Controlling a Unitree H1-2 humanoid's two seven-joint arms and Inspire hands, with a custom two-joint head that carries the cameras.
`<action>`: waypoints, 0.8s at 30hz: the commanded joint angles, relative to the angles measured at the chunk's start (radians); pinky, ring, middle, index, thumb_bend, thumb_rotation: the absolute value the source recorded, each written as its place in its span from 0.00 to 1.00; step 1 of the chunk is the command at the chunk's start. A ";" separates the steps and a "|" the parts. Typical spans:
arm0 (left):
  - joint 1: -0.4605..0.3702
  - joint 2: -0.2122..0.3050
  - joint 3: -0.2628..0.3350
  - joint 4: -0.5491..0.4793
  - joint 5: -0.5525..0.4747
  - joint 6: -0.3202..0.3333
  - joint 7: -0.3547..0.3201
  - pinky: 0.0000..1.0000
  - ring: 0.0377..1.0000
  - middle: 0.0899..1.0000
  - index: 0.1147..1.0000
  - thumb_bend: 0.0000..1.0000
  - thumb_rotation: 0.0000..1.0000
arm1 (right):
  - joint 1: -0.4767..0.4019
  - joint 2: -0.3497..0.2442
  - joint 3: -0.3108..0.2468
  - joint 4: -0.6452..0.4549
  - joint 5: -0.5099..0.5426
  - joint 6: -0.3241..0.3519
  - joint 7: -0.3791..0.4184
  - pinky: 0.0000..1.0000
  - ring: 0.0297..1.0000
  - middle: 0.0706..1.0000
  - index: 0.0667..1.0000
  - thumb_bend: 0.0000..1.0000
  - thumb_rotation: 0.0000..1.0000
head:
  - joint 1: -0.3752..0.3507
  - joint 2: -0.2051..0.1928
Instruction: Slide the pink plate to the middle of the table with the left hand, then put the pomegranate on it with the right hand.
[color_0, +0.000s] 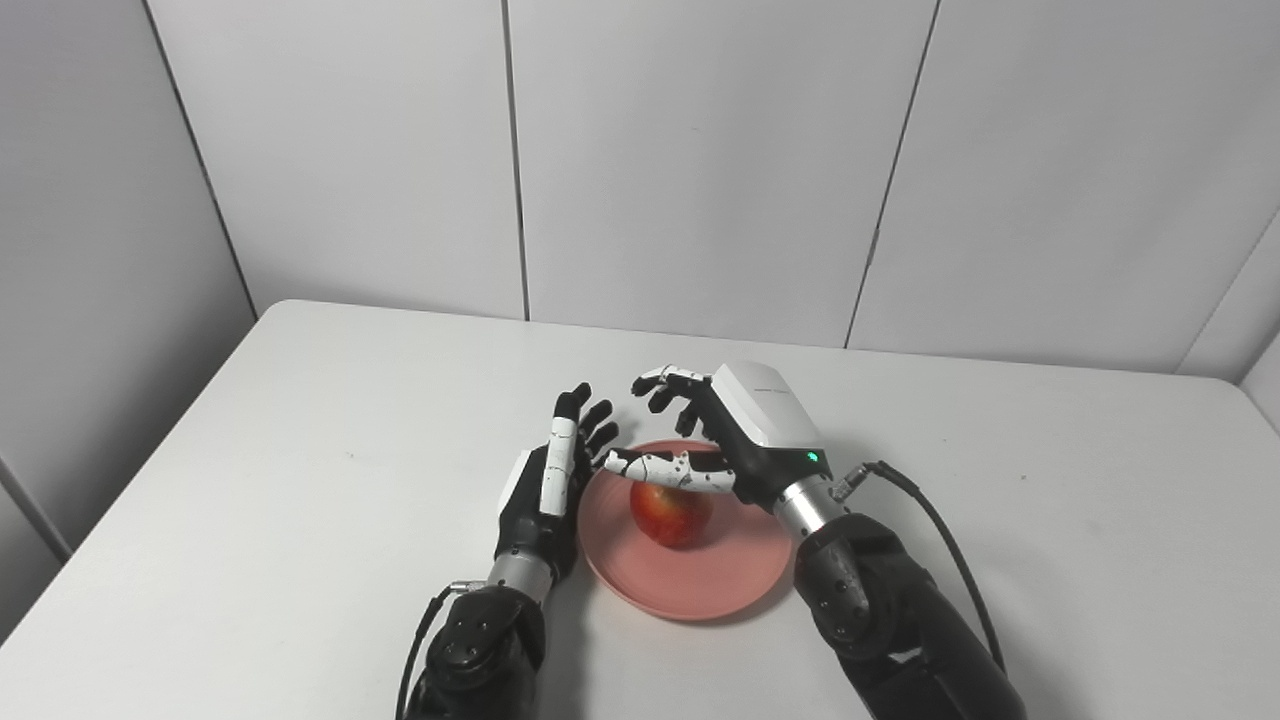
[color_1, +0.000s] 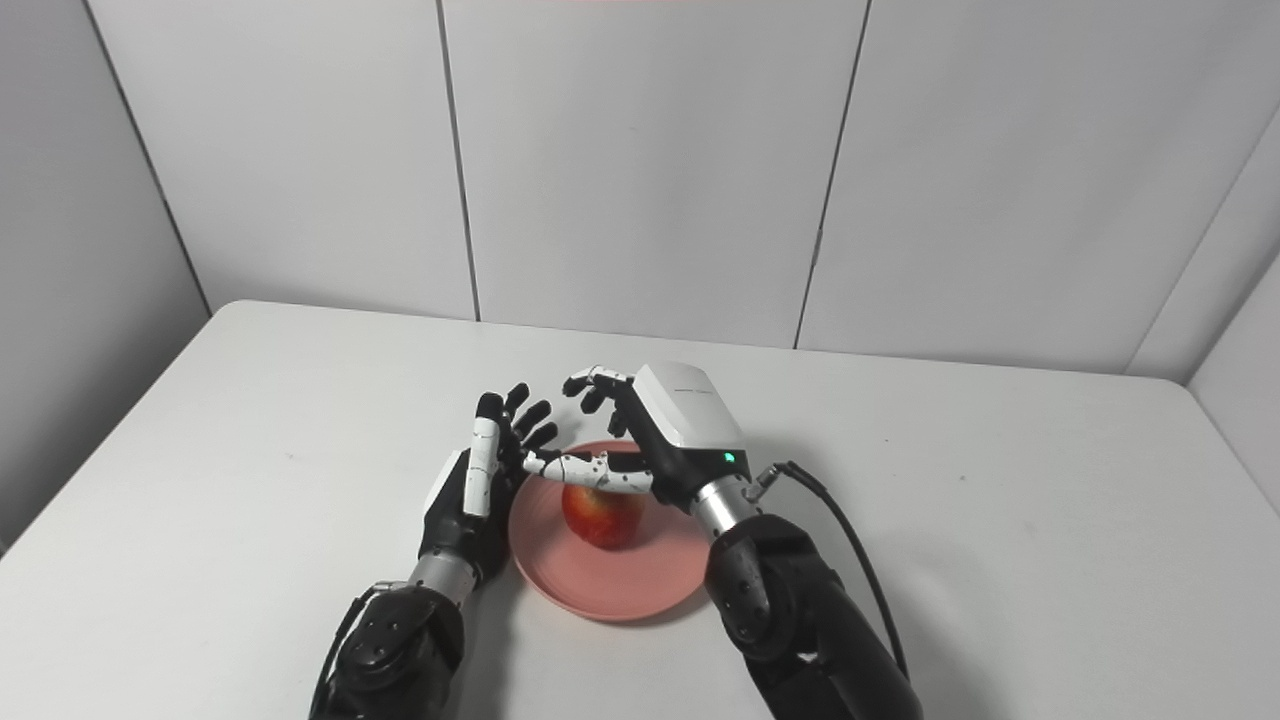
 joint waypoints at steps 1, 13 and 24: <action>-0.015 0.002 0.004 -0.010 -0.007 0.020 -0.003 0.89 0.93 0.88 1.00 0.92 1.00 | -0.033 0.005 -0.025 -0.043 0.009 -0.039 -0.030 0.43 0.52 0.63 0.67 0.84 0.91 | 0.001 0.000; -0.008 -0.005 0.013 -0.011 0.008 -0.043 0.010 0.87 0.89 0.86 1.00 0.89 0.97 | 0.034 0.035 -0.160 -0.073 0.140 -0.083 -0.147 0.45 0.54 0.61 0.65 0.79 0.96 | -0.004 0.001; -0.003 0.016 -0.021 0.027 0.142 -0.185 0.056 0.97 0.94 0.97 1.00 0.95 0.98 | 0.103 0.107 -0.372 0.107 0.453 -0.236 -0.235 0.63 0.68 0.71 0.69 0.80 1.00 | -0.012 0.003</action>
